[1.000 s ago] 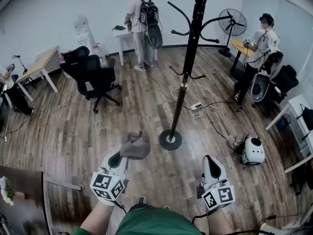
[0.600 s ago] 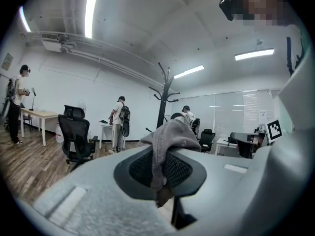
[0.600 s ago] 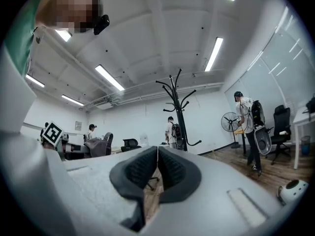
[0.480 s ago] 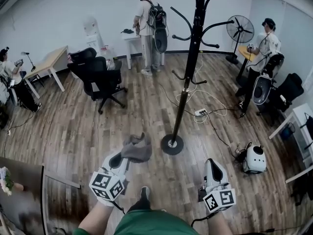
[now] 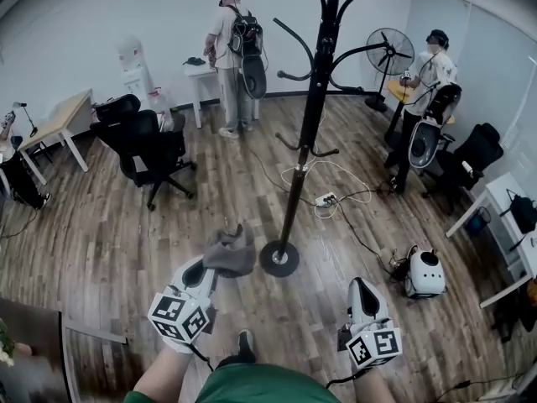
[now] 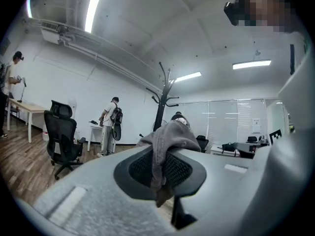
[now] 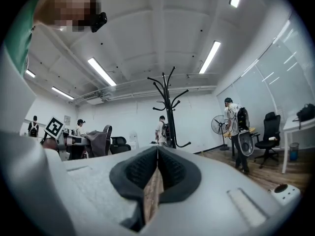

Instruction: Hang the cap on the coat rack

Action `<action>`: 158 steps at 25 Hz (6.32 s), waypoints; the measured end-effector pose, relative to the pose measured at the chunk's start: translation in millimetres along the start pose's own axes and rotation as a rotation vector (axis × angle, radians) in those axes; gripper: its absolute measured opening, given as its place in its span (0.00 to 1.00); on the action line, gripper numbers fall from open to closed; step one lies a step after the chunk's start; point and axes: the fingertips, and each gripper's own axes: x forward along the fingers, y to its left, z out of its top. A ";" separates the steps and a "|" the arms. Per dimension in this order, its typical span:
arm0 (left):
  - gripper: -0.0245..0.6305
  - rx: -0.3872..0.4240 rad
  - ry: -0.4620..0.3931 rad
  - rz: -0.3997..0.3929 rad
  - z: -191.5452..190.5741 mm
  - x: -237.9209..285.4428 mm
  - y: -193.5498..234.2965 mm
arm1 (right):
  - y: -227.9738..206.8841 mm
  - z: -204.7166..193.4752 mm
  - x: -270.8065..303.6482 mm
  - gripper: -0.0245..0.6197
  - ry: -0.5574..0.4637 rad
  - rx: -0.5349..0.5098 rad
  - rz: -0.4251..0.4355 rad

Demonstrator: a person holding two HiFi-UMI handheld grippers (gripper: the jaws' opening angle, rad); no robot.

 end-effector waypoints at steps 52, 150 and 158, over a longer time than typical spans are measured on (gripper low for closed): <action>0.08 -0.026 -0.166 -0.058 152.4 291.8 106.5 | -120.7 4.1 303.6 0.05 0.003 0.009 0.015; 0.05 0.094 -0.144 0.088 91.7 256.3 142.8 | -78.5 71.8 342.0 0.05 -0.111 -0.083 0.058; 0.06 0.068 -0.142 0.148 82.7 235.1 155.0 | -57.3 77.8 338.9 0.05 -0.117 -0.137 0.074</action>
